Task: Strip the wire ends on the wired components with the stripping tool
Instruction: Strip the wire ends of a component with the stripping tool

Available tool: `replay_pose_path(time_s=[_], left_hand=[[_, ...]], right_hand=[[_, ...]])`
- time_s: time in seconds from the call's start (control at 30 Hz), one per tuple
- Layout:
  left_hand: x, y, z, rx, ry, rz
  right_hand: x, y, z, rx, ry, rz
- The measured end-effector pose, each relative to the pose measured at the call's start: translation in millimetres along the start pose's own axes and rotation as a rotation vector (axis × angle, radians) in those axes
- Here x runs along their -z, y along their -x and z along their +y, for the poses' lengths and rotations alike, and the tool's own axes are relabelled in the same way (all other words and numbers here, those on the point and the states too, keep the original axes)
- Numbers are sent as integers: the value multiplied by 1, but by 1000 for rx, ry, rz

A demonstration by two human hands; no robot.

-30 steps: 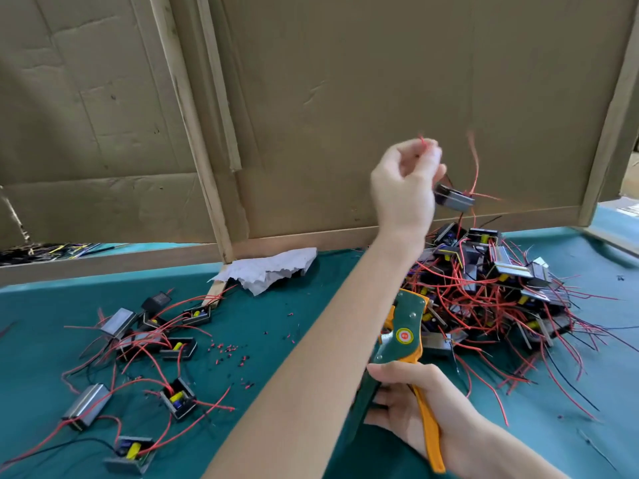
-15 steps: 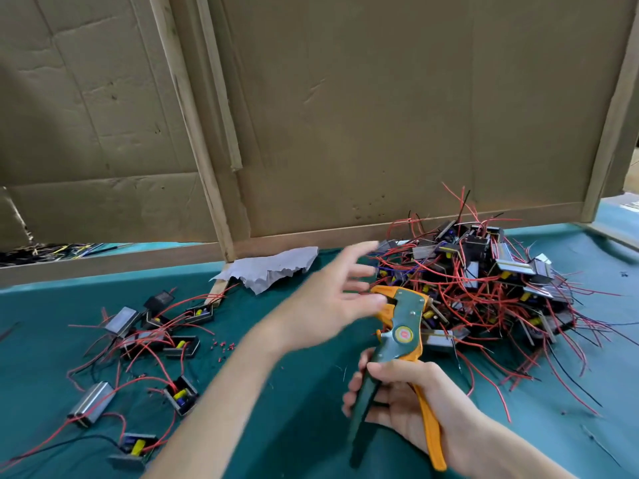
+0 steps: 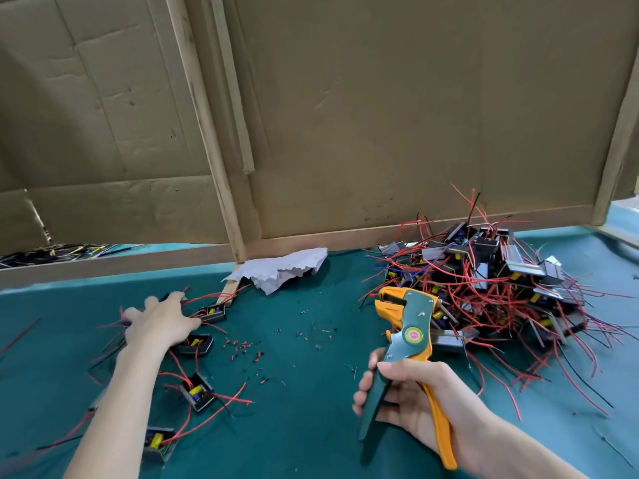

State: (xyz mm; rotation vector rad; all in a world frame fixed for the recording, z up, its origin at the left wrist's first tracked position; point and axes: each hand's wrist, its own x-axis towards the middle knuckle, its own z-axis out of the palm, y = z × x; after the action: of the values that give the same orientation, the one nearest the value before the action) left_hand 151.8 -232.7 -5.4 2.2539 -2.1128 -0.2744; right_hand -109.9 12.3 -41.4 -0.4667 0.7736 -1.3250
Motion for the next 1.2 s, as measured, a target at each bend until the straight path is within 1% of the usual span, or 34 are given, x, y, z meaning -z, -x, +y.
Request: replay_pose_path(time_s=[0.1,0.2,0.27,0.33,0.57,0.63,0.73,0.83,0.9,0.97,1.0,1.07,1.13,1.2], left_hand=[[0,-5,-6,7,76,133],[-1,-11,-15,61,78,195],[-3,-15,-21,94,105,191],[-6,-20,-28,91,145,167],[-7,-17,-20,-114,191,230],[-8,-17,-17,-148,257,196],[-7,-19,-19,-185,432,134],[-6,-20,-28,-168,564,195],[-12,-23,-33,-104,472,199],[-20,-24,-32,-107,349,155],[-21,-24,-31,-119,375,140],[-21,-24,-28,-140,501,144],[-19,-24,-27,-153,604,186],[-21,-26,-27,-179,641,229]], right_hand=[[0,0,-1,-3,6,8],[-1,0,-1,-1,11,15],[-1,0,-1,1,12,19],[-1,0,-1,1,7,23],[0,0,-1,2,14,20],[1,0,0,-4,6,15],[3,-1,0,-13,-7,4],[5,-4,2,-11,-8,6],[5,-5,3,-6,-2,8],[6,-6,3,-5,1,8],[6,-6,3,-6,3,8],[6,-6,2,-8,-1,8],[6,-6,2,-7,-1,7],[6,-5,2,-5,1,8]])
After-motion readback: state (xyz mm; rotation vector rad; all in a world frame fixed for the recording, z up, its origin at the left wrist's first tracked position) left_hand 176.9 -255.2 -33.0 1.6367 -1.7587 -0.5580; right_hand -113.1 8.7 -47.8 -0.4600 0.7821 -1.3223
